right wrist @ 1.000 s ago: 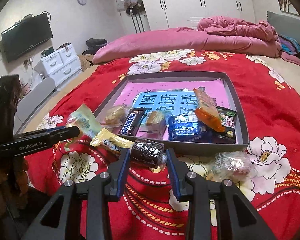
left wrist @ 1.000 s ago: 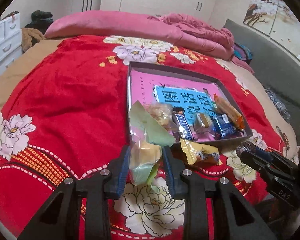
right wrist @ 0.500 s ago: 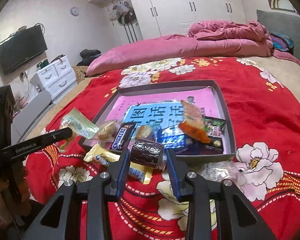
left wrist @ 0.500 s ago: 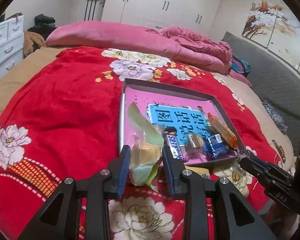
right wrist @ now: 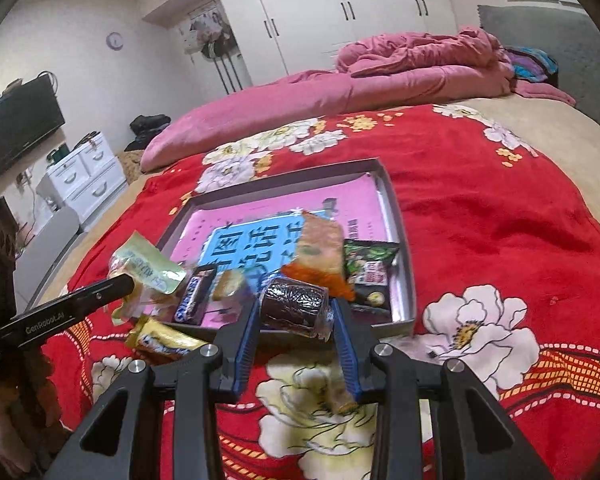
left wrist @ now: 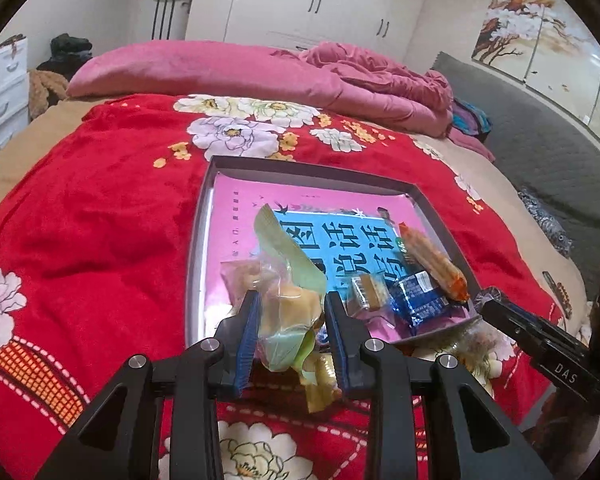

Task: Organize snacks
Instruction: 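Lower the chocolate roll into the tray while the left tool drops the green bag there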

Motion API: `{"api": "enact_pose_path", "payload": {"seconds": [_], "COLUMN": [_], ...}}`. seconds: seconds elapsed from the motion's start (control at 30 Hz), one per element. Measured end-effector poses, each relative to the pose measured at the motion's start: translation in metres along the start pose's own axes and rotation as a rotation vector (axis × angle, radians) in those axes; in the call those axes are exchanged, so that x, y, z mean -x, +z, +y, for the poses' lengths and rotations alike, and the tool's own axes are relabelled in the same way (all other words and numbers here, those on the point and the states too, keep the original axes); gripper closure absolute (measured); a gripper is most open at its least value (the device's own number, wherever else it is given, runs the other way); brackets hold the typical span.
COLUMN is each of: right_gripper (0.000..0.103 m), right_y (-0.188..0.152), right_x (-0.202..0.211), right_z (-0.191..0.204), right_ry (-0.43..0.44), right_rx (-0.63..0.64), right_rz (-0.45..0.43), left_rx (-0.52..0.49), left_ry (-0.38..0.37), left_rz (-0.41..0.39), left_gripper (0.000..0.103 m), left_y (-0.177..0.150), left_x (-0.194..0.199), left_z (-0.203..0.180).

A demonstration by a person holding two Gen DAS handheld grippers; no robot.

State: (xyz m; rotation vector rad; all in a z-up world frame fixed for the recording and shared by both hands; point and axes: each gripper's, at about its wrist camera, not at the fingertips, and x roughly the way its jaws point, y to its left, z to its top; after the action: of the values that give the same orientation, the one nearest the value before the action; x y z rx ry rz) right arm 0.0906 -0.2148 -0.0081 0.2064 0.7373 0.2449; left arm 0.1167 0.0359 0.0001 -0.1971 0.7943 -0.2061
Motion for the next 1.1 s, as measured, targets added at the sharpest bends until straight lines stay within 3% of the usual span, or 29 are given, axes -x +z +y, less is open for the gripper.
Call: {"api": "enact_pose_path", "payload": {"seconds": [0.47,1.1], "right_gripper": [0.066,0.066], "right_y": [0.004,0.009], "right_x": [-0.022,-0.037], "right_z": [-0.009,-0.012], "right_ry": [-0.028,-0.050], "right_rx": [0.002,0.000], "right_rz": [0.042,0.059], "left_rx": [-0.061,-0.060], "left_ry": [-0.003,0.003], "left_rz": [0.035,0.076], "left_gripper": [0.070,0.069], "left_y": [0.004,0.006], "left_x": [-0.027,-0.044], "left_z": [-0.027,-0.027]}}
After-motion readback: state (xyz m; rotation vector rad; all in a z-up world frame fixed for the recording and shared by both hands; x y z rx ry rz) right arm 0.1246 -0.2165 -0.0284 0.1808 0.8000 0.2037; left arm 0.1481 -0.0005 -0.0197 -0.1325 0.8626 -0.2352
